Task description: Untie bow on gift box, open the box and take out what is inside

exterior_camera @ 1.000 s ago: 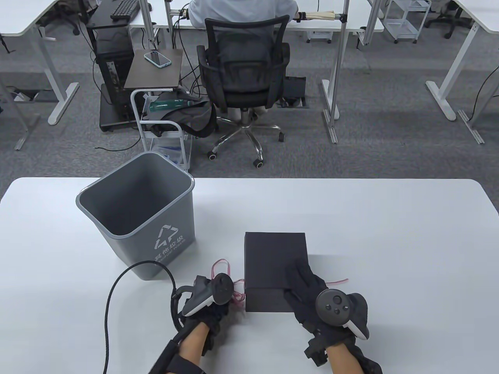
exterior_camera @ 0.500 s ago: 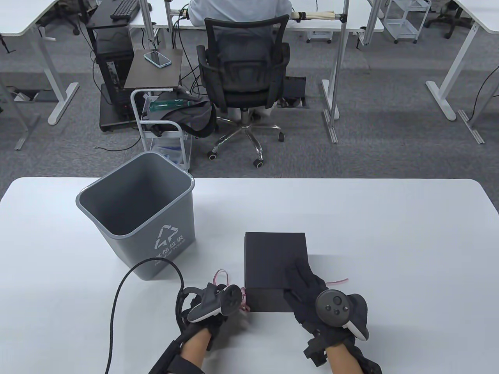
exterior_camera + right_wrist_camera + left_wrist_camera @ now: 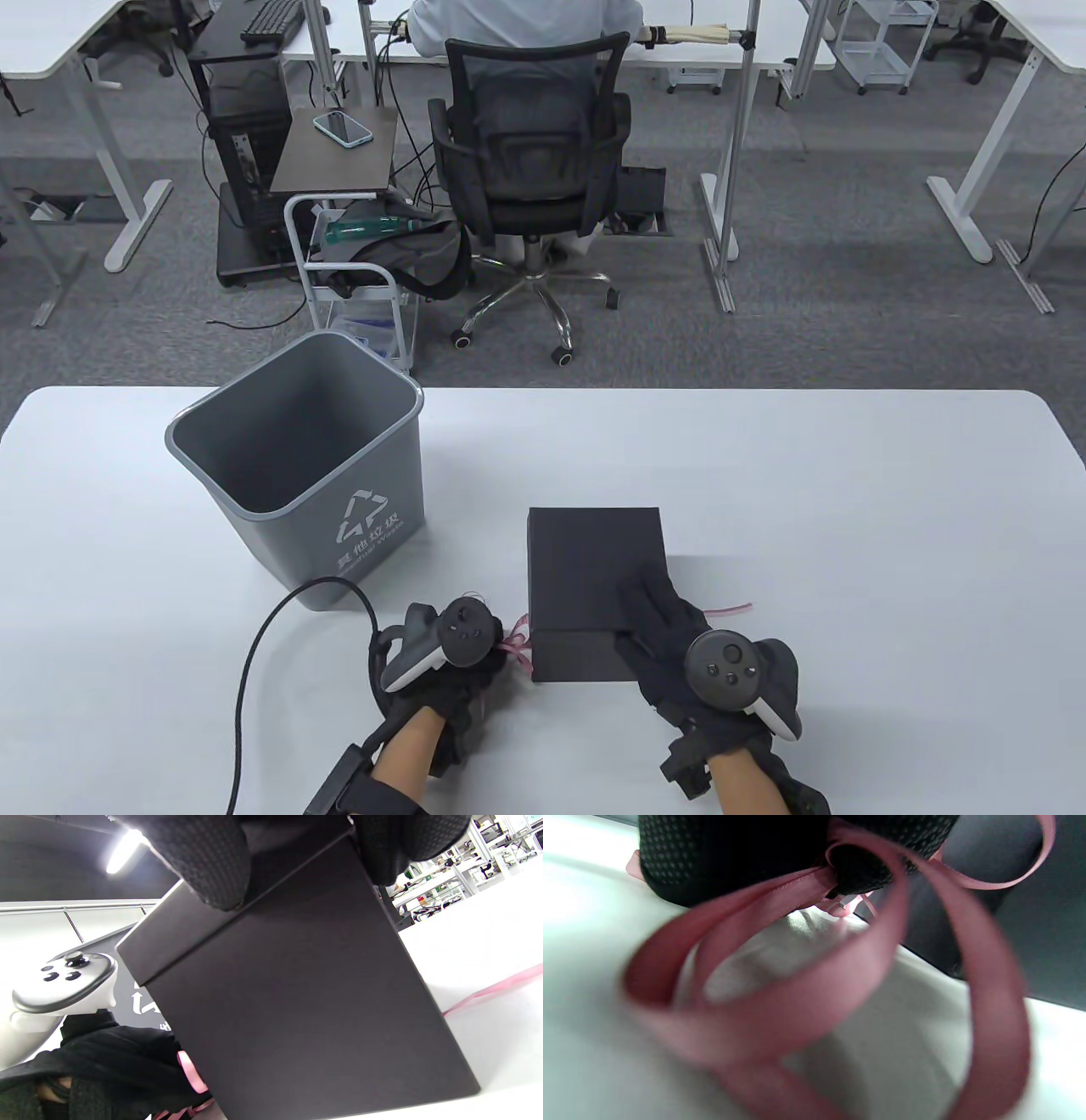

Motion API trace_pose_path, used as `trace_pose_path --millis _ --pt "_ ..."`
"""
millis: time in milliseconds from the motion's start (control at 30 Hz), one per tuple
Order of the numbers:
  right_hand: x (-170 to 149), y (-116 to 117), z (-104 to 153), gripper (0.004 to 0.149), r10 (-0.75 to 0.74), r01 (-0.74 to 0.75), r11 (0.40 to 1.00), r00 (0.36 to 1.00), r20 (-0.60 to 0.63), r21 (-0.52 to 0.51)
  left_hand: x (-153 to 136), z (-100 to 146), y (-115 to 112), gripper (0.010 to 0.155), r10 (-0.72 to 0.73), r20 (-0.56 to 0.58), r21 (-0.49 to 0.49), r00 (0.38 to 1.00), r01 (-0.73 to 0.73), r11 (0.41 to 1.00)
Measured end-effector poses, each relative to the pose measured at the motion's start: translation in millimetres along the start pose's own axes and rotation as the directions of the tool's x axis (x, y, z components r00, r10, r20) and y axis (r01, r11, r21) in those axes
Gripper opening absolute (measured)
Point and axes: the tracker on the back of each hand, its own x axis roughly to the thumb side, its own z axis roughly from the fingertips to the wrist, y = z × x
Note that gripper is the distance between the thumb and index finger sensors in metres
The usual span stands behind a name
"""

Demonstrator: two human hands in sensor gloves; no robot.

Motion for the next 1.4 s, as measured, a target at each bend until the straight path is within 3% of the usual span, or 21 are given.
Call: trace_pose_path --millis 100,200,400,733,867,967,1133,1200,1400 --pt "-0.7 0.3 0.5 0.066 -0.002 0.002 1.000 1.000 -0.001 -0.007 -2.9 2.4 2.4 0.042 0.043 -0.025 0.062 0.999 -0.041 0.997" --pt "-1.3 0.2 0.7 0.066 -0.001 0.001 1.000 1.000 -0.003 -0.013 -6.2 9.0 10.7 0.042 0.033 -0.067 0.209 0.997 -0.018 0.978" --pt "0.0 1.8 -0.4 0.066 0.007 -0.007 1.000 1.000 0.000 -0.006 -18.5 27.6 31.5 0.042 -0.007 -0.194 0.180 0.981 0.042 0.983" --pt "-0.5 2.2 -1.0 0.067 0.006 -0.006 1.000 1.000 -0.003 -0.005 -82.4 93.0 92.9 0.042 -0.067 -0.392 0.319 0.917 0.204 0.926" --pt "-0.4 1.9 -1.3 0.067 0.002 -0.002 1.000 1.000 -0.004 0.000 -93.6 119.0 107.2 0.042 0.003 -0.377 0.390 0.926 0.156 0.908" --pt "-0.1 1.8 -1.4 0.067 0.003 -0.003 1.000 1.000 -0.005 0.002 -84.9 128.0 114.4 0.042 -0.028 -0.335 0.418 0.942 0.175 0.891" --pt "0.1 1.6 -1.1 0.066 0.001 -0.001 1.000 1.000 -0.005 0.000 -46.5 118.0 113.6 0.041 -0.083 -0.210 0.459 0.974 0.173 0.871" --pt "0.1 1.5 -1.3 0.066 0.000 0.000 1.000 1.000 -0.006 0.001 -29.1 102.7 106.0 0.041 -0.087 -0.084 0.403 0.993 0.113 0.908" --pt "0.2 0.9 -1.3 0.066 -0.001 0.001 1.000 1.000 -0.005 0.003 8.0 45.1 63.3 0.039 -0.204 -0.086 0.216 0.975 0.218 0.952"
